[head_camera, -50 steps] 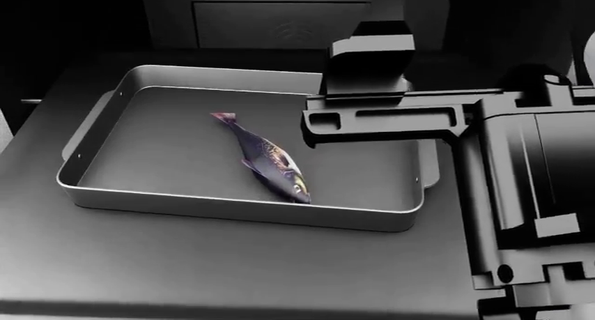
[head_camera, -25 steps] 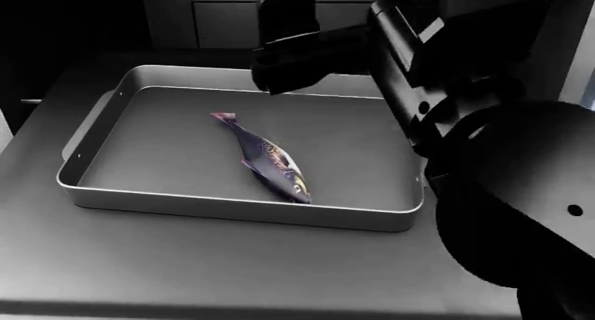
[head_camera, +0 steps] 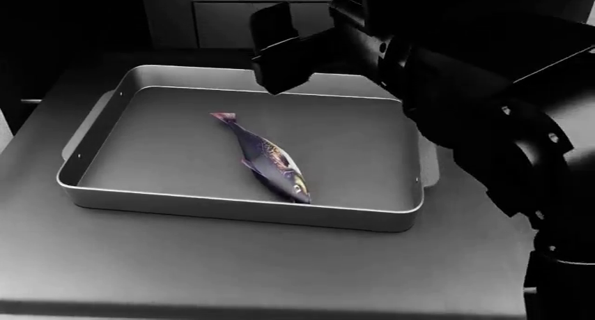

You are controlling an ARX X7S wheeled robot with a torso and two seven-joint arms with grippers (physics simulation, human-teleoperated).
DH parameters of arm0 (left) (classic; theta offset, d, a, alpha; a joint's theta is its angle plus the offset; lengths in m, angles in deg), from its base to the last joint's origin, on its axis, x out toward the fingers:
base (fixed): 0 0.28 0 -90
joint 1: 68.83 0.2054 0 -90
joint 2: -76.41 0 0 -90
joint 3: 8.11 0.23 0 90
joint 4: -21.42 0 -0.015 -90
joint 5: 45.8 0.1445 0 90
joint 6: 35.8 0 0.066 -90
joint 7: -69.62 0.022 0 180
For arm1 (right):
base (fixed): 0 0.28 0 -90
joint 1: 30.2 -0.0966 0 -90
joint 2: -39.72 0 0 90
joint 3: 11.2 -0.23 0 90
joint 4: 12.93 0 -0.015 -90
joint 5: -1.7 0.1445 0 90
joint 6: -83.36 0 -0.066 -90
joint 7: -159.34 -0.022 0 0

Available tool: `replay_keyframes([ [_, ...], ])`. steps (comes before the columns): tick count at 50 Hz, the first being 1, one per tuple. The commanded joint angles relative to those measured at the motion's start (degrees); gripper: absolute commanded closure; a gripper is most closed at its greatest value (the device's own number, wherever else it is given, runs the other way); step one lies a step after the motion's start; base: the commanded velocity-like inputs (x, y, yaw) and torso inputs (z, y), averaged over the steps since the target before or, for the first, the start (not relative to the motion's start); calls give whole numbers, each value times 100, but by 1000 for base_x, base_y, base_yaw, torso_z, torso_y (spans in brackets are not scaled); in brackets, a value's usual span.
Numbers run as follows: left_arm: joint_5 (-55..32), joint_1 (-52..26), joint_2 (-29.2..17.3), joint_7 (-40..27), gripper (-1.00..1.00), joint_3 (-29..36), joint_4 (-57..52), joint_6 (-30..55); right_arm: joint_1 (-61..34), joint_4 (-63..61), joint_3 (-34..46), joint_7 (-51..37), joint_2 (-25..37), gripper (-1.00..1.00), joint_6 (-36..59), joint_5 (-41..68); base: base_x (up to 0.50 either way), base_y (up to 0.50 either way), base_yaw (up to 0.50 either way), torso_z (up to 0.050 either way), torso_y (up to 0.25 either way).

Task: Pick the fish from the top rack in the oven and place it on the plate on the counter.

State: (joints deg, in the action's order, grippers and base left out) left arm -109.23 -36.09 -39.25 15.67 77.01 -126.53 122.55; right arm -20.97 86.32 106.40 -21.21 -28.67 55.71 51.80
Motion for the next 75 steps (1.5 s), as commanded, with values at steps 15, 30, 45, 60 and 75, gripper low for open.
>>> replay_keyframes([
  [15, -417, -38, -228, -389, -100, -18, -29, -131, -811, 3051, 1529, 2149, -733, -100, -1084, -1107, 0, 0, 0, 0, 0],
  [30, -645, 7, -400, -609, -100, -52, -82, -273, -895, 3697, 1909, 2568, -990, -100, -1239, -1344, 0, 0, 0, 0, 0],
  [45, -581, 124, -507, -628, -100, 69, -71, -495, -799, 3564, 1995, 2729, -1082, -100, -1153, -1261, 0, 0, 0, 0, 0],
  [60, -531, 168, -609, -649, -100, 178, -37, -660, -797, 4208, 2101, 3032, -1288, -100, -1399, -1334, 0, 0, 0, 0, 0],
  [75, -623, 184, -721, -692, -100, 237, -9, -791, -756, 4554, 1705, 2742, -1541, -100, -1482, -1071, 0, 0, 0, 0, 0],
])
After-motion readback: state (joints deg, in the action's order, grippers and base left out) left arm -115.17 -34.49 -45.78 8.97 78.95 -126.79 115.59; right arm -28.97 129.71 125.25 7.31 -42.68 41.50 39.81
